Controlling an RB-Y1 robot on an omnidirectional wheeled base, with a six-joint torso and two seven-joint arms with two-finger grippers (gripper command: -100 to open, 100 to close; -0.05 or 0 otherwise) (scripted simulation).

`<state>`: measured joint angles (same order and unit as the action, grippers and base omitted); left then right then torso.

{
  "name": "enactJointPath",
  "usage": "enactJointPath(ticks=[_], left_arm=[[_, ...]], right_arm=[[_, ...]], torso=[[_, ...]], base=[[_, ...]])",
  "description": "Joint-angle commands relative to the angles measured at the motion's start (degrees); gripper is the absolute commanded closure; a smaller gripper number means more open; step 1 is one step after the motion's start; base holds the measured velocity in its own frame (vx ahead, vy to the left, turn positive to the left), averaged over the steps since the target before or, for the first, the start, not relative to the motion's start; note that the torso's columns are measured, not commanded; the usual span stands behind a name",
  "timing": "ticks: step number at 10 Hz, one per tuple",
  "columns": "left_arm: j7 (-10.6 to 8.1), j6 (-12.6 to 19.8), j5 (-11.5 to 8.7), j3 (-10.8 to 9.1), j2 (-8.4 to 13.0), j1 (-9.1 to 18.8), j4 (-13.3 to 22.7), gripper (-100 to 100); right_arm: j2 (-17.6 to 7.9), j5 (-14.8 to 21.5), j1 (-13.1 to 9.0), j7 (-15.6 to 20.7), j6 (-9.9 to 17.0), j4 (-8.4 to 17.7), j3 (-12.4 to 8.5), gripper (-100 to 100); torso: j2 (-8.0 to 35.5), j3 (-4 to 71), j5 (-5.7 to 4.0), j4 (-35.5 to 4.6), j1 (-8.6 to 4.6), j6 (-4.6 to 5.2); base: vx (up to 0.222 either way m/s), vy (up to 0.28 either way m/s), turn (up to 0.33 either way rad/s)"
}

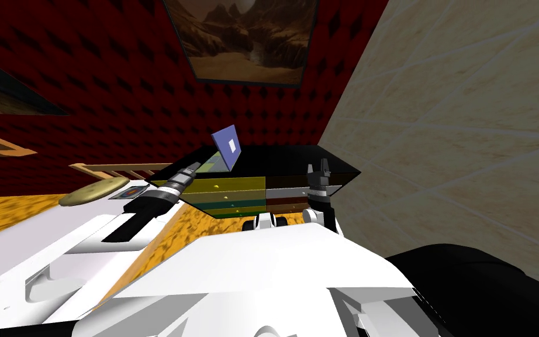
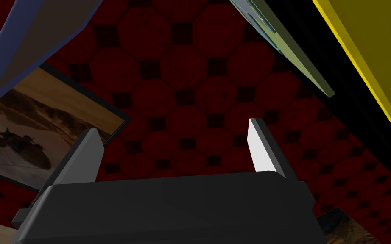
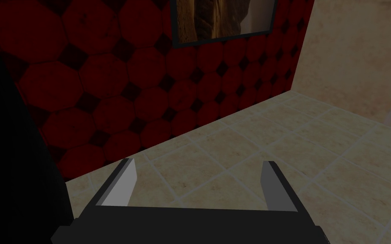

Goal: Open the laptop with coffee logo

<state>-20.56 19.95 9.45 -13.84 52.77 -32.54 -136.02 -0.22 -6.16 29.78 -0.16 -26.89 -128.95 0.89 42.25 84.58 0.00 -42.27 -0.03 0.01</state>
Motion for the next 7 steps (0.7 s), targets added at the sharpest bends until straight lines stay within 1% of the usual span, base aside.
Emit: enactJointPath(ticks=[1,4,7], left_arm=[[-1.27,3.49,-0.64,-1.23,2.54,-0.57,-0.65,-100],[-3.29,7.94,-1.89,-3.81,6.36,-1.61,-1.86,-100],[-4.93,11.79,-3.07,-6.20,9.11,-2.20,-3.11,-100]], right_arm=[[0.00,0.00,0.00,0.00,0.00,0.00,0.00,0],[0.00,0.00,0.00,0.00,0.00,0.00,0.00,0],[0.00,0.00,0.01,0.00,0.00,0.00,0.00,0]], torso=[[0.02,-0.01,0.02,-0.01,0.05,-0.01],[-0.01,0.01,-0.02,0.00,-0.06,0.00],[-0.01,0.01,0.01,0.00,0.03,-0.01]], base=[[0.011,-0.022,-0.035],[0.027,-0.047,-0.064],[0.047,-0.054,-0.066]])
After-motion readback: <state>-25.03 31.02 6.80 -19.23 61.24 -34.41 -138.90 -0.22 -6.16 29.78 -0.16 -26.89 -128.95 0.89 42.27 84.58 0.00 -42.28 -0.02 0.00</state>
